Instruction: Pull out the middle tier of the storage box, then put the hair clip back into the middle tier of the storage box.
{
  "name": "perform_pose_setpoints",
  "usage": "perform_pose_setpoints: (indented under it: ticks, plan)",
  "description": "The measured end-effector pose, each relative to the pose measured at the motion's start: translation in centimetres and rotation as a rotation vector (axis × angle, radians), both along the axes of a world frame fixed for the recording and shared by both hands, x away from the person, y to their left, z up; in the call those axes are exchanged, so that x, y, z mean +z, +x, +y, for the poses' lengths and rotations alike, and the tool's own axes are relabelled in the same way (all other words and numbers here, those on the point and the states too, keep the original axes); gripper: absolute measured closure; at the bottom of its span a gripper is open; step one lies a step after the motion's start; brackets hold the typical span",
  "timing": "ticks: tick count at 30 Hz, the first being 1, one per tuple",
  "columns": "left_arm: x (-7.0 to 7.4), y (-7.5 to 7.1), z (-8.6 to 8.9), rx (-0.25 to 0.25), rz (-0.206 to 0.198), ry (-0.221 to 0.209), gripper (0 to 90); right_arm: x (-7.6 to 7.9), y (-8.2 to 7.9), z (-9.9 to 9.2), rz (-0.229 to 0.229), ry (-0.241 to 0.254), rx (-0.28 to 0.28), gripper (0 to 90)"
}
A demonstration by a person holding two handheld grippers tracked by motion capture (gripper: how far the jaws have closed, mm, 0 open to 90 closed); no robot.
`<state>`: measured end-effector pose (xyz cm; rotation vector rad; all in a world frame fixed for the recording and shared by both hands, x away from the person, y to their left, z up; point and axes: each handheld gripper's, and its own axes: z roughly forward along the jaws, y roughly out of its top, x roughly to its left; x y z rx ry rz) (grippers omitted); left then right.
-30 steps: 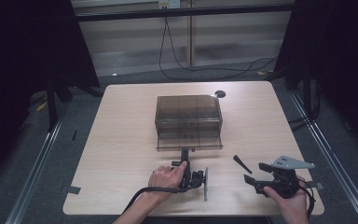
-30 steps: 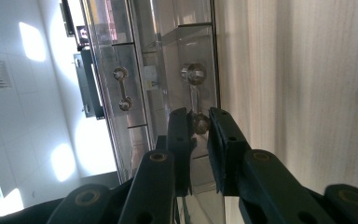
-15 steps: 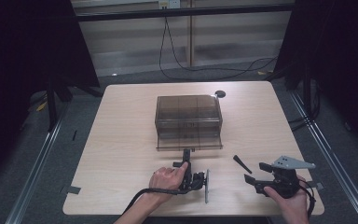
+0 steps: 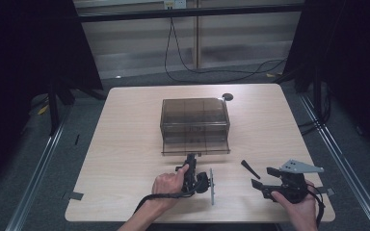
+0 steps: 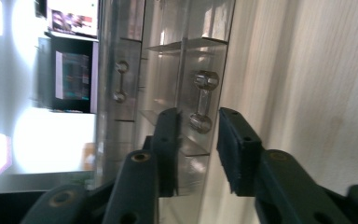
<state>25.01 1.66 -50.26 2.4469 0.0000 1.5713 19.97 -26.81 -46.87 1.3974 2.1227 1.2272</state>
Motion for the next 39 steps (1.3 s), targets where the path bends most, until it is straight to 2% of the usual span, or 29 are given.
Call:
perform_pose_setpoints:
  ticks: [1,2,3,5,6,7,8,9,10,13,15,16,17,18,19,20,21,22,23,24,25,26,30,34,35,37,39]
  plan:
    - [0.5,0.2,0.3,0.003,0.021,-0.019,67.3,0.0,0.0,0.0,-0.003,0.000,0.002,22.4]
    - [0.5,0.2,0.3,0.003,0.021,-0.019,65.9,0.0,0.0,0.0,-0.003,0.000,0.002,22.4]
    - [0.9,0.4,0.6,0.002,0.058,-0.073,65.9,0.0,0.0,0.0,-0.003,0.000,0.002,22.4]
    - [1.1,0.6,0.9,0.015,0.078,-0.126,58.5,0.0,0.0,-0.1,-0.006,0.001,0.000,22.4]
    - [1.3,0.7,1.1,0.021,0.090,-0.153,58.5,0.0,0.0,-0.1,-0.006,0.001,0.000,22.4]
    - [1.6,0.8,1.4,0.014,0.120,-0.193,52.6,0.0,-0.1,-0.1,-0.006,0.000,0.001,22.4]
    - [1.6,0.8,1.4,0.014,0.120,-0.193,51.7,0.0,-0.1,-0.1,-0.006,0.000,0.001,22.4]
    - [1.8,0.9,1.7,0.024,0.159,-0.248,50.4,0.0,-0.1,-0.1,-0.003,0.001,0.004,22.4]
    - [1.8,0.9,1.7,0.024,0.159,-0.248,48.9,0.0,-0.1,-0.1,-0.003,0.001,0.004,22.4]
    - [2.2,1.2,2.3,0.021,0.234,-0.349,44.7,0.0,-0.2,-0.1,-0.003,-0.002,0.009,22.3]
    - [2.6,1.3,2.6,0.005,0.279,-0.391,40.1,0.0,-0.2,-0.1,-0.005,-0.004,0.008,22.3]
    - [2.6,1.3,2.6,0.005,0.279,-0.391,39.8,0.0,-0.2,-0.1,-0.005,-0.004,0.008,22.3]
    - [2.8,1.4,2.9,0.011,0.305,-0.443,37.4,0.0,-0.2,-0.2,-0.004,-0.003,0.011,22.3]
    - [2.8,1.4,2.9,0.011,0.305,-0.443,35.4,0.0,-0.2,-0.2,-0.003,-0.002,0.010,22.3]
    - [3.2,1.6,3.2,-0.002,0.338,-0.499,32.9,0.0,-0.2,-0.2,-0.002,0.000,0.009,22.3]
    - [3.2,1.6,3.2,-0.002,0.338,-0.499,30.9,0.0,-0.2,-0.2,-0.003,0.002,0.008,22.4]
    - [3.5,1.8,3.7,0.011,0.391,-0.554,27.8,0.0,-0.2,-0.3,-0.004,0.003,0.009,22.5]
    - [3.5,1.8,3.7,0.011,0.391,-0.554,25.3,0.1,-0.2,-0.2,-0.003,0.003,0.009,22.6]
    - [3.6,2.0,4.2,0.011,0.423,-0.586,24.5,0.0,-0.2,-0.2,-0.003,0.004,0.009,22.6]
    - [3.6,2.0,4.2,0.011,0.423,-0.586,23.8,0.0,-0.2,-0.2,-0.003,0.004,0.009,22.6]
    - [3.7,2.1,4.6,0.013,0.443,-0.615,23.8,0.0,-0.2,-0.3,-0.002,0.003,0.014,22.8]
    - [3.7,2.1,4.7,0.025,0.457,-0.621,22.3,0.0,-0.1,-0.2,0.000,0.005,0.011,22.9]
    - [3.8,2.0,5.3,0.027,0.458,-0.622,19.9,0.0,0.0,-0.3,0.002,0.007,0.011,23.4]
    - [3.9,1.6,6.0,0.012,0.496,-0.643,18.9,0.0,0.3,-0.3,0.013,0.017,0.008,24.0]
    - [3.9,1.3,6.2,0.014,0.493,-0.646,18.9,-0.1,0.3,-0.2,0.014,0.019,0.010,24.8]
    - [3.8,1.0,6.8,0.010,0.514,-0.679,18.6,0.0,0.4,-0.1,0.017,0.016,0.017,26.7]
    - [3.6,0.8,7.1,0.016,0.505,-0.672,18.6,0.1,0.3,-0.1,0.015,0.013,0.022,28.2]
